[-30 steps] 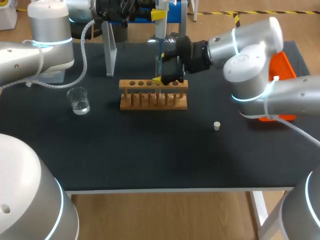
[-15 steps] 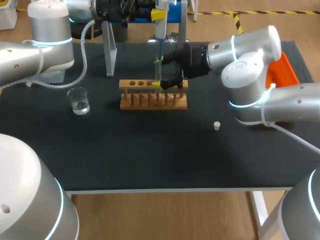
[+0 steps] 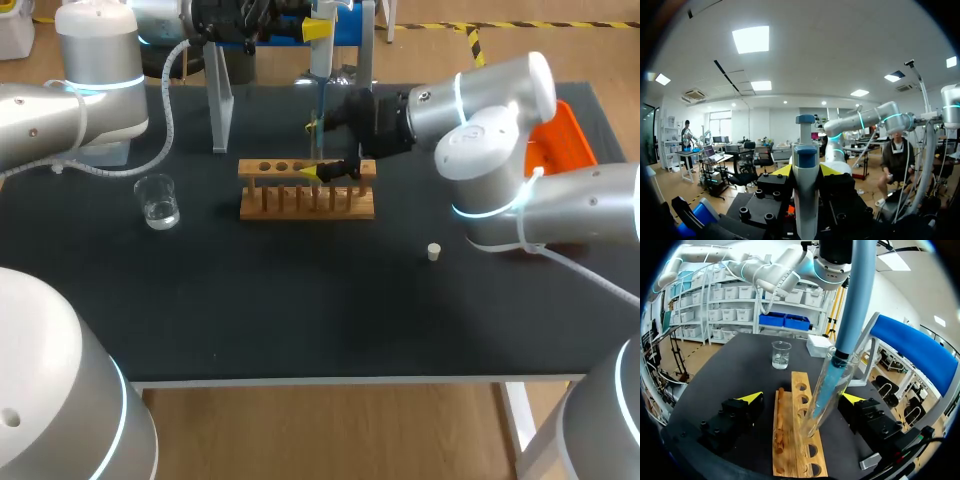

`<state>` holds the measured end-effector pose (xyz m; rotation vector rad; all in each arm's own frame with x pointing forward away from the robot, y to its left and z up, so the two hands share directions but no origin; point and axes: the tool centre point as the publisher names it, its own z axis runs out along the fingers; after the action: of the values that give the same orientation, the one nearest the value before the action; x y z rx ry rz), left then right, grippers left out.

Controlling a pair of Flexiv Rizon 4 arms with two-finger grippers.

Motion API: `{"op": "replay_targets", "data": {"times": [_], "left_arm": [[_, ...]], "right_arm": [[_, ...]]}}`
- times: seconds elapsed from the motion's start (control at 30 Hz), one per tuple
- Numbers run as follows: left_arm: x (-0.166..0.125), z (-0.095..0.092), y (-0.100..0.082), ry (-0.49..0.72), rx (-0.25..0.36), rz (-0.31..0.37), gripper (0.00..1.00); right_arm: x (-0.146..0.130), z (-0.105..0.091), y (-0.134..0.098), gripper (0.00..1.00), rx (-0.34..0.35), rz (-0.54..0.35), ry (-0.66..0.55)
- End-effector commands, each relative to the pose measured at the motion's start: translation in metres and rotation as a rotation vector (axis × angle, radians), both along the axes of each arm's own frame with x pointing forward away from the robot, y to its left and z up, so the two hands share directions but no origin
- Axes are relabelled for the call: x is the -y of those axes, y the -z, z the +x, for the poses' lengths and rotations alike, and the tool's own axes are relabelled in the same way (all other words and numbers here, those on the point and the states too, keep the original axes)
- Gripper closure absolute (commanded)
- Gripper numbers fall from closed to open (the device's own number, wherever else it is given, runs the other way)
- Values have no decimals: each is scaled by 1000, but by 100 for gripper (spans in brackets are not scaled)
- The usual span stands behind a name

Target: Invert the test tube, pick up the pipette, mount the tip to pipette, aspirate from beaker and dispense into the tube, eject the tip, return the pipette, and cap with the stopper.

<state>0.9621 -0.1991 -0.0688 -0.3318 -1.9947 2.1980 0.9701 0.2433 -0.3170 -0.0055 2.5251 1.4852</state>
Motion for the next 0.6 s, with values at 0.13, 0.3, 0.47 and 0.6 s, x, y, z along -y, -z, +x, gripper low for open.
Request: {"op": "replay_targets", "data": {"times": [0.13,0.3,0.47,0.6], "left_arm": [[1,0,-5,3,0,11,100],[1,-2,-10,0,9,16,100],[2,-4,-16,-4,19,20,100],[2,-5,-19,-10,23,25,100]], "right_arm": [[0,0,0,0,-1,-1,0],[0,0,0,0,-1,-1,0],[0,0,0,0,-1,-1,0],[0,0,0,0,-1,-1,0]]}}
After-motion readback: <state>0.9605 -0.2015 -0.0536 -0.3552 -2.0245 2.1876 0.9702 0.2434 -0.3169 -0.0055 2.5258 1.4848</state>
